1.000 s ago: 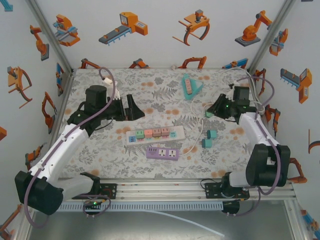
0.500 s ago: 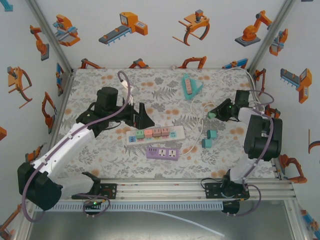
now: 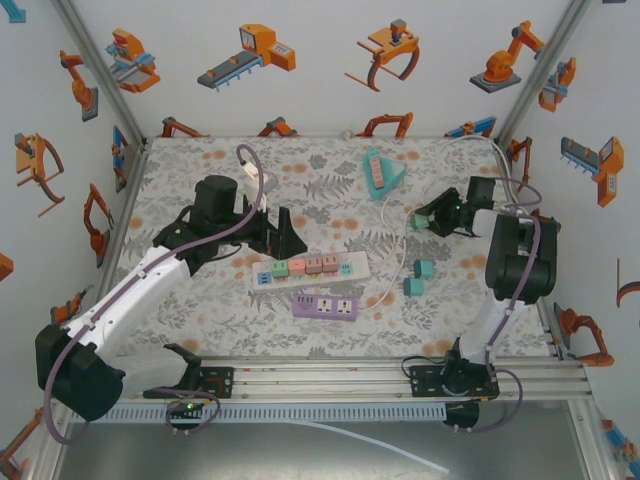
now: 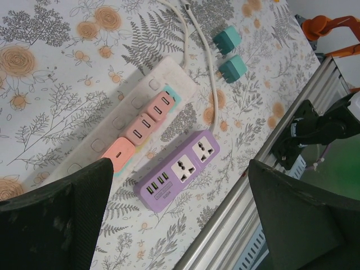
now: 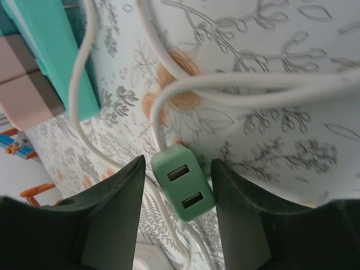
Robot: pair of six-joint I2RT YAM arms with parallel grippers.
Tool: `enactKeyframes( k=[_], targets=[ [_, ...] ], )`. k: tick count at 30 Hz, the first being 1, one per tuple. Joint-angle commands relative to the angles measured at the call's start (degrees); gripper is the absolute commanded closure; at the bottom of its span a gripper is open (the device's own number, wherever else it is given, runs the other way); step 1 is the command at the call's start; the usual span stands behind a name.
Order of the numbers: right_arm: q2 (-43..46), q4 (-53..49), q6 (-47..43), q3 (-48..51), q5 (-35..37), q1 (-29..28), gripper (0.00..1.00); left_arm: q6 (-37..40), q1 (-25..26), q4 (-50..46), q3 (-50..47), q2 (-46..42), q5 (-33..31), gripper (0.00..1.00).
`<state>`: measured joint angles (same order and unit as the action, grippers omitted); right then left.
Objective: Pull the plug off the socket
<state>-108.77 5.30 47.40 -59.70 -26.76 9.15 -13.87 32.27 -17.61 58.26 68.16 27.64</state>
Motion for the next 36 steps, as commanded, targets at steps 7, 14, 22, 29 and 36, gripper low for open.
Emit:
enactKeyframes(
  k=[7, 14, 22, 29, 36],
  targets=[
    [1.5, -8.7, -4.7, -5.2, 6.3, -0.4, 0.37, 1.6, 0.2, -0.9, 0.4, 0.8, -3.2, 0.03],
    [7.4, -13.3, -12.5, -9.0, 7.6, -0.5, 0.36, 0.5, 0.2, -2.2, 0.0, -0.5, -10.9, 0.03],
    [16.4, -11.9, -26.4, -15.4, 3.4, -6.2, 0.36, -5.6, -2.2, -2.7, -1.9, -2.6, -19.9, 0.03],
    [21.9, -9.5, -49.7, -17.5, -5.8, -18.8, 0.36, -15.0, -9.1, -1.9, -7.1, -6.6, -23.0, 0.03],
    [23.1, -16.3, -71.9, -16.6, -14.5, -31.9, 0.29, -17.0, -14.2, -4.9, -11.2, -7.8, -22.1, 0.03]
  ],
)
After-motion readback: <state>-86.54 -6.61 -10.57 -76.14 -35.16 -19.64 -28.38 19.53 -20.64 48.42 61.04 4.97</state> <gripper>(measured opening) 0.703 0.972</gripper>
